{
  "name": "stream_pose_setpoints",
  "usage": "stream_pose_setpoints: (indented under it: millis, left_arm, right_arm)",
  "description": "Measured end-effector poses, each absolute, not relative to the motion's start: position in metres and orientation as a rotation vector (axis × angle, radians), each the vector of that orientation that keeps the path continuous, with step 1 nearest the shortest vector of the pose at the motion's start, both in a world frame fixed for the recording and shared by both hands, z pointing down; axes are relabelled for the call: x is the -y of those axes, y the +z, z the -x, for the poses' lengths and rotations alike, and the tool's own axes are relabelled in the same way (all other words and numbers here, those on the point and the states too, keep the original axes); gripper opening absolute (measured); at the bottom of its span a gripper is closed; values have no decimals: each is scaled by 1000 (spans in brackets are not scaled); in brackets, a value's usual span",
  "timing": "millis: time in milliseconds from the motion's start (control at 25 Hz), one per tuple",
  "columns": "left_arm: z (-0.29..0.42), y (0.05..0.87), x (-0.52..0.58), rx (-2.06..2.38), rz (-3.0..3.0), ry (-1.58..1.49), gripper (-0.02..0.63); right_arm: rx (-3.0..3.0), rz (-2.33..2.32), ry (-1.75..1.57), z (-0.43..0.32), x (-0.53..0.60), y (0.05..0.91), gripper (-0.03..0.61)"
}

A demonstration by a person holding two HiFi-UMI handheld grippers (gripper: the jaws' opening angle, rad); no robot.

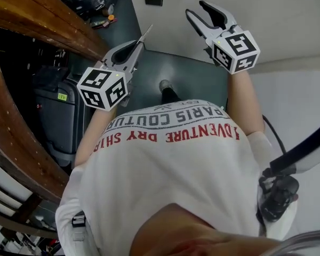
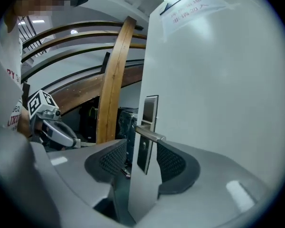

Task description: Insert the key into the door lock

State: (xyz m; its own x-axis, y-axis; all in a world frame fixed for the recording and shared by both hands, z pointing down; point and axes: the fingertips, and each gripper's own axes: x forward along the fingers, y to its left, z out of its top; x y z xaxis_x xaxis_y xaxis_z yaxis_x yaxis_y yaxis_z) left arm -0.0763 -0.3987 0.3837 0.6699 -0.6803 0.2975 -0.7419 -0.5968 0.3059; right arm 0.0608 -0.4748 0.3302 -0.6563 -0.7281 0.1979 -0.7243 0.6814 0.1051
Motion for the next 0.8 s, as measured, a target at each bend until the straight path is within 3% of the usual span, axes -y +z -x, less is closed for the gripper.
stream_pose_setpoints:
  millis: [240,800]
  left_arm:
    - [77,396,441,1117,-2431,170,23]
    - [78,403,473,1086,-2318,-43,23]
  right_arm:
    - [2624,-1138,-71,-55,539,337,166]
    - [2646,-1071,-95,-49,544,341,150]
